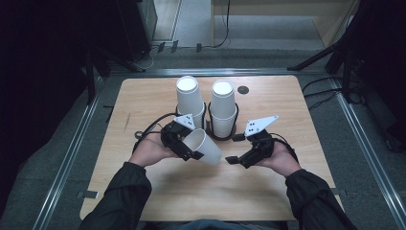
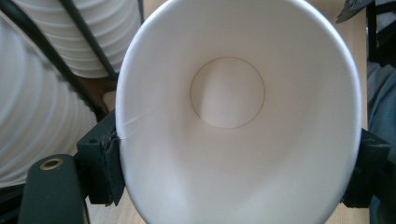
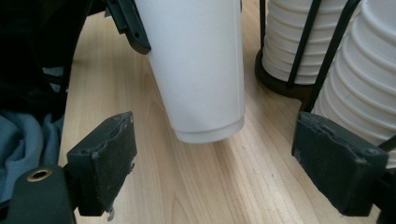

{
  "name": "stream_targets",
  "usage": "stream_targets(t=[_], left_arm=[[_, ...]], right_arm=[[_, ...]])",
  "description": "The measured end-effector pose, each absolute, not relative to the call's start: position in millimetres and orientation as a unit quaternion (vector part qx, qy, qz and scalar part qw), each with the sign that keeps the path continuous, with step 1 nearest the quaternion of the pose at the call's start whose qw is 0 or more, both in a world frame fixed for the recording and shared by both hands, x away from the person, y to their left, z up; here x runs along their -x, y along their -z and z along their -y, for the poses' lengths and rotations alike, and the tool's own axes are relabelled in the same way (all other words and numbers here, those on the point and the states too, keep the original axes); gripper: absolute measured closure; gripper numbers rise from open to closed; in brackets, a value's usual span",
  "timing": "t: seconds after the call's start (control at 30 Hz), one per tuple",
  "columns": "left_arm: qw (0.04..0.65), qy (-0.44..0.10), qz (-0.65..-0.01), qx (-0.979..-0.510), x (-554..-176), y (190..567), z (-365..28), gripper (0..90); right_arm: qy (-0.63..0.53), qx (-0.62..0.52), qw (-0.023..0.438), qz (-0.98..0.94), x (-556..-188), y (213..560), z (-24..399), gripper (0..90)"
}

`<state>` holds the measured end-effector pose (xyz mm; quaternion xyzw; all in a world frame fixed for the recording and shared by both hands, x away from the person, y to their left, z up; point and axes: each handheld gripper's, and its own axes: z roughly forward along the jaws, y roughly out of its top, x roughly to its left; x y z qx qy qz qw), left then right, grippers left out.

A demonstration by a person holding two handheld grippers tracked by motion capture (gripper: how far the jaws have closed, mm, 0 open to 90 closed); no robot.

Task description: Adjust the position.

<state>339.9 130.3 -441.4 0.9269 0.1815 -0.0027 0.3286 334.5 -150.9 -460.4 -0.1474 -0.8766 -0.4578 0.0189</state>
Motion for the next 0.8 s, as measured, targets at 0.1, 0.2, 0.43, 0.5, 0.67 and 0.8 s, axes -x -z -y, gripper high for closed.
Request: stream_targets(t=[0.1,0.2,0.43,0.5,0.67,0.8], left_arm=[[0.318,-0.001,-0.182,-0.931,-340,443,-124,16.3],[0.303,0.003,-0.175,-0.937,-340,444,-118,16.3],[0.301,0.007,-0.162,-0.940,-337,441,-103,16.2],[0.300,0.008,-0.158,-0.940,-336,439,-99,16.2],[0.303,-0.002,-0.147,-0.941,-332,430,-94,16.1],[0.303,-0.003,-0.136,-0.943,-329,427,-90,16.0]], right_arm=[[0.453,0.142,0.017,0.880,-334,463,147,14.2],[0.447,0.144,0.020,0.883,-334,465,145,14.3],[0.436,0.144,0.023,0.888,-336,473,140,14.6],[0.433,0.140,0.026,0.890,-336,476,137,14.7],[0.426,0.127,0.029,0.895,-333,480,130,14.7],[0.421,0.117,0.032,0.899,-330,483,124,14.8]])
